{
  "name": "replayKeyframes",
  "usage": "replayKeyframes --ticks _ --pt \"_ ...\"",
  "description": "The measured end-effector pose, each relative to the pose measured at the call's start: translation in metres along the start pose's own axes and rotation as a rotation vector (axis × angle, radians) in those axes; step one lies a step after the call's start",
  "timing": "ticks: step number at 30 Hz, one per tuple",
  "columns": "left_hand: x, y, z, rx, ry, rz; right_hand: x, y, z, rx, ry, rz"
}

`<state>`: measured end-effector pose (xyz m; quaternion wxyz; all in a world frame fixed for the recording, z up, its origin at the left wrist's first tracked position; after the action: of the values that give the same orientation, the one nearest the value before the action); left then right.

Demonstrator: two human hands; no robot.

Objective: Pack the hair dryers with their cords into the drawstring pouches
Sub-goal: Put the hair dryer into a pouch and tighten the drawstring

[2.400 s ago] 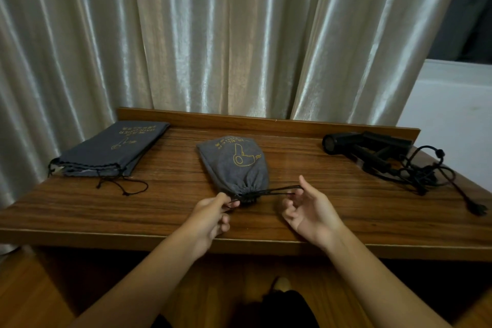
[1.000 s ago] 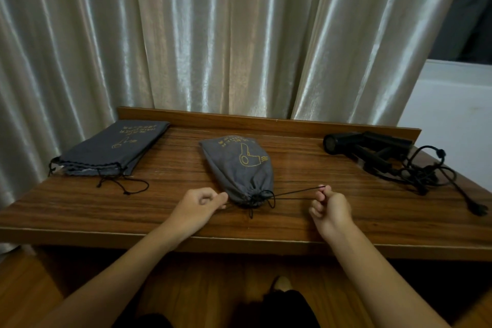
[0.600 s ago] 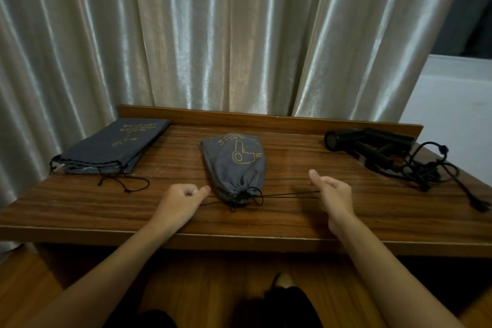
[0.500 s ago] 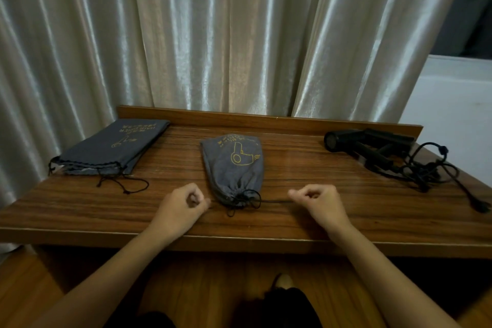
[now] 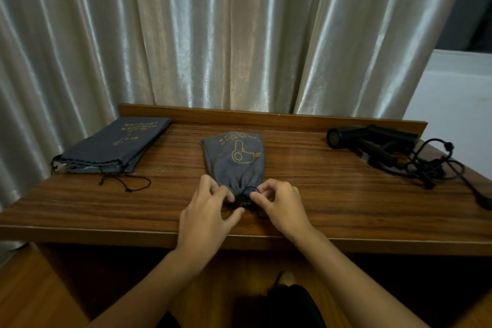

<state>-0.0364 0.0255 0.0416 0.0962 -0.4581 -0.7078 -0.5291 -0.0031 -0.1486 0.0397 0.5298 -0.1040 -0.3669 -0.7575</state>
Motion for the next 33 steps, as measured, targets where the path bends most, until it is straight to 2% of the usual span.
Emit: replayKeyframes --ticks 5,7,10,13,15,17,19,21,22,24,27,28,31,33 --pt "-0.019 0.009 0.003 0.035 0.102 0.104 0.01 -0.001 0.014 0.097 0.199 0.022" --pt "-0.024 0.01 0.007 0.043 0.09 0.155 0.016 0.001 0.018 -0.018 0.465 0.077" --pt "-0.024 0.01 0.025 0.145 -0.047 0.198 0.034 0.012 0.024 -0.21 0.846 0.123" --pt "-0.024 0.011 0.027 0.143 -0.07 0.229 0.043 0.016 0.022 -0.341 0.993 0.155" --pt "-0.023 0.009 0.021 0.103 -0.014 0.233 0.043 0.014 0.014 -0.419 0.986 0.172" --pt "-0.021 0.005 0.016 0.063 0.024 0.205 0.046 0.015 0.002 -0.466 0.859 0.16" --pt "-0.016 0.003 0.016 0.044 0.03 0.164 0.063 0.021 -0.01 -0.378 0.5 0.028" --pt "-0.012 0.004 0.017 0.027 0.021 0.149 0.083 0.027 -0.014 -0.186 0.098 -0.153" --pt "-0.011 0.004 0.017 0.011 0.017 0.148 0.086 0.027 -0.012 -0.101 -0.009 -0.186" --pt "-0.007 0.005 0.018 0.028 -0.043 0.114 0.083 0.025 -0.014 -0.077 0.027 -0.188" --pt "0.002 0.006 0.028 0.207 -0.274 -0.02 0.066 0.019 -0.026 -0.323 0.373 -0.079" --pt "0.003 0.005 0.032 0.273 -0.339 -0.053 0.06 0.016 -0.028 -0.377 0.41 -0.048" --pt "0.001 0.003 0.044 0.455 -0.441 -0.098 0.057 0.012 -0.031 -0.383 0.283 -0.103" --pt "0.001 0.002 0.048 0.515 -0.46 -0.121 0.057 0.008 -0.027 -0.344 0.15 -0.162"
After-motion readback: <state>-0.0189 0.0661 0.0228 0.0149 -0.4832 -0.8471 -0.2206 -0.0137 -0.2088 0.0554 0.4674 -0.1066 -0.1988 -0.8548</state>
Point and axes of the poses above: each hand's wrist, its own y-axis towards the middle knuckle, its own x-axis out of the back of the hand, z = x × y, the point moved 7 cm from there along y, towards the middle knuckle, and after that the axes turned 10 degrees about -z, right-handed, at the moved point
